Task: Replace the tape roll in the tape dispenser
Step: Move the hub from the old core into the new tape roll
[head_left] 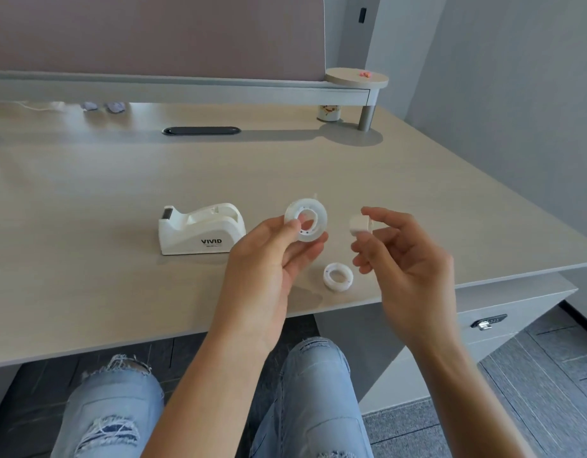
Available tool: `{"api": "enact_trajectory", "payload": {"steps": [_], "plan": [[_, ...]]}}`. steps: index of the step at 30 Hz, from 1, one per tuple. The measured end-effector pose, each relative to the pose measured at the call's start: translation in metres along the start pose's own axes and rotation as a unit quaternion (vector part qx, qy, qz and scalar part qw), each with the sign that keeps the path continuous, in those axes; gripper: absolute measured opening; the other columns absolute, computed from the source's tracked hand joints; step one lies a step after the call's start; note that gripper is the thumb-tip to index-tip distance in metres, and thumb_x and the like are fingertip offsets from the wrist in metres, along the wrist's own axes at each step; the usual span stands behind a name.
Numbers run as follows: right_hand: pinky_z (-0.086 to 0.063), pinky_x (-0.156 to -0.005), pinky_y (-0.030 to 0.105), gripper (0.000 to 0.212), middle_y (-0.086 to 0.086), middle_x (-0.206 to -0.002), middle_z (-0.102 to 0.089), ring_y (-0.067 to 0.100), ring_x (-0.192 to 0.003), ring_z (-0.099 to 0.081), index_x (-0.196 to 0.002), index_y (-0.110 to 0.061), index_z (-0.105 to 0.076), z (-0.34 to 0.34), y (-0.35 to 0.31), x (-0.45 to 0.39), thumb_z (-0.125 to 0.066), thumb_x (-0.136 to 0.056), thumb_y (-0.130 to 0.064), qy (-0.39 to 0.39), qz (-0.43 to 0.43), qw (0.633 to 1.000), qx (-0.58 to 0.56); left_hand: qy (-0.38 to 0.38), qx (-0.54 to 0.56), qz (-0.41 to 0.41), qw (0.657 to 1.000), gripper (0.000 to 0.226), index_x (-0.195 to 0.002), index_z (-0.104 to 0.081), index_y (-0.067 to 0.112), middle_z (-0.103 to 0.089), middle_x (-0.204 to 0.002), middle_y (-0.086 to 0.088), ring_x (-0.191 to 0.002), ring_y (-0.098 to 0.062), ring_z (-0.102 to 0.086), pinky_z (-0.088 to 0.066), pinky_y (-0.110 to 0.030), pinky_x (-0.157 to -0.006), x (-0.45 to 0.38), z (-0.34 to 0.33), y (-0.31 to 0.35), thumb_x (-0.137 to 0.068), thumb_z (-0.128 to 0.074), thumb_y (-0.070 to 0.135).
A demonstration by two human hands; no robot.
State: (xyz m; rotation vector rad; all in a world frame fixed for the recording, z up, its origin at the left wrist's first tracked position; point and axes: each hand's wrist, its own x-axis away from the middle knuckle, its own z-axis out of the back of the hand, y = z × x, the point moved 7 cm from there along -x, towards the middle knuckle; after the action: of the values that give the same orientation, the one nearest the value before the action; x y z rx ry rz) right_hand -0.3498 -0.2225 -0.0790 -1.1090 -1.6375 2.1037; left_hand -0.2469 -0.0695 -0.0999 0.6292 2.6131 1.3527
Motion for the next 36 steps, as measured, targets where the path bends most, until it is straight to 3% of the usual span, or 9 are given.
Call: {"api": "enact_trajectory", "payload": {"steps": [3, 7, 12, 15, 18, 24, 31, 36], "plan": [[-0.057, -0.068, 0.025, 0.016, 0.015, -0.078, -0.073, 0.016, -0.064, -0.071, -0.112, -0.014, -0.073, -0.008, -0.009, 0.001, -0.071, -0.097, -0.010, -0.003, -0.004, 0.999, -0.039, 0.023, -0.037, -0.035, 0.998, 0.017, -0.100, -0.075, -0.001, -0.081, -0.100, -0.013, -0.101, -0.033, -0.078, -0.057, -0.046, -0.102, 0.001, 0.007, 0.007, -0.099, -0.062, 0.009], [-0.056, -0.064, 0.027, 0.003, 0.006, -0.075, -0.077, 0.016, -0.065, -0.073, -0.101, -0.011, -0.071, -0.019, -0.015, 0.000, -0.069, -0.099, -0.012, 0.000, 0.007, 1.000, -0.028, 0.034, -0.052, -0.049, 0.997, 0.016, -0.100, -0.076, 0.002, -0.081, -0.102, -0.014, -0.101, -0.031, -0.078, -0.059, -0.043, -0.098, 0.005, 0.013, 0.012, -0.098, -0.064, 0.012], [-0.064, -0.079, 0.041, 0.016, 0.000, -0.085, -0.081, 0.018, -0.082, -0.080, -0.107, -0.022, -0.073, -0.033, -0.019, 0.003, -0.078, -0.093, -0.019, 0.002, 0.017, 1.000, 0.017, 0.062, -0.091, -0.057, 0.992, 0.014, -0.097, -0.082, 0.012, -0.082, -0.103, -0.009, -0.099, -0.023, -0.076, -0.058, -0.033, -0.082, 0.007, 0.022, 0.010, -0.095, -0.070, 0.019], [-0.061, -0.079, 0.024, 0.014, -0.009, -0.090, -0.081, 0.009, -0.086, -0.078, -0.100, -0.026, -0.078, -0.040, -0.026, 0.003, -0.082, -0.089, -0.019, -0.009, 0.044, 0.998, 0.044, 0.048, -0.080, -0.066, 0.993, 0.014, -0.099, -0.083, 0.011, -0.082, -0.099, -0.008, -0.088, -0.017, -0.073, -0.056, -0.032, -0.082, 0.009, 0.022, 0.010, -0.094, -0.070, 0.014], [-0.054, -0.074, 0.012, 0.016, -0.009, -0.093, -0.077, 0.007, -0.082, -0.074, -0.101, -0.025, -0.080, -0.046, -0.035, 0.002, -0.082, -0.089, -0.015, -0.020, 0.095, 0.991, 0.089, 0.026, -0.085, -0.088, 0.992, 0.017, -0.105, -0.081, 0.011, -0.083, -0.098, -0.004, -0.091, -0.015, -0.074, -0.058, -0.031, -0.083, 0.011, 0.020, 0.014, -0.094, -0.069, 0.009], [-0.060, -0.080, 0.021, 0.022, -0.002, -0.097, -0.072, 0.011, -0.085, -0.073, -0.112, -0.013, -0.082, -0.051, -0.043, 0.001, -0.081, -0.090, -0.010, -0.034, 0.176, 0.972, 0.149, 0.007, -0.126, -0.113, 0.986, 0.015, -0.101, -0.082, 0.014, -0.083, -0.095, -0.003, -0.092, -0.017, -0.075, -0.061, -0.040, -0.090, 0.013, 0.016, 0.021, -0.096, -0.068, 0.013], [-0.055, -0.080, 0.017, 0.025, 0.006, -0.100, -0.074, 0.013, -0.081, -0.072, -0.114, -0.006, -0.081, -0.056, -0.047, -0.001, -0.082, -0.089, -0.005, -0.048, 0.266, 0.941, 0.202, 0.009, -0.149, -0.112, 0.983, 0.015, -0.101, -0.083, 0.014, -0.083, -0.091, -0.002, -0.087, -0.015, -0.075, -0.061, -0.038, -0.090, 0.012, 0.020, 0.024, -0.096, -0.069, 0.014], [-0.052, -0.083, 0.013, 0.023, 0.010, -0.103, -0.073, 0.009, -0.082, -0.070, -0.112, -0.001, -0.080, -0.058, -0.040, 0.002, -0.081, -0.090, -0.003, -0.033, 0.305, 0.924, 0.226, 0.023, -0.171, -0.101, 0.980, 0.016, -0.093, -0.083, 0.023, -0.083, -0.086, 0.001, -0.086, -0.013, -0.078, -0.056, -0.029, -0.084, 0.015, 0.019, 0.024, -0.096, -0.068, 0.018]]}}
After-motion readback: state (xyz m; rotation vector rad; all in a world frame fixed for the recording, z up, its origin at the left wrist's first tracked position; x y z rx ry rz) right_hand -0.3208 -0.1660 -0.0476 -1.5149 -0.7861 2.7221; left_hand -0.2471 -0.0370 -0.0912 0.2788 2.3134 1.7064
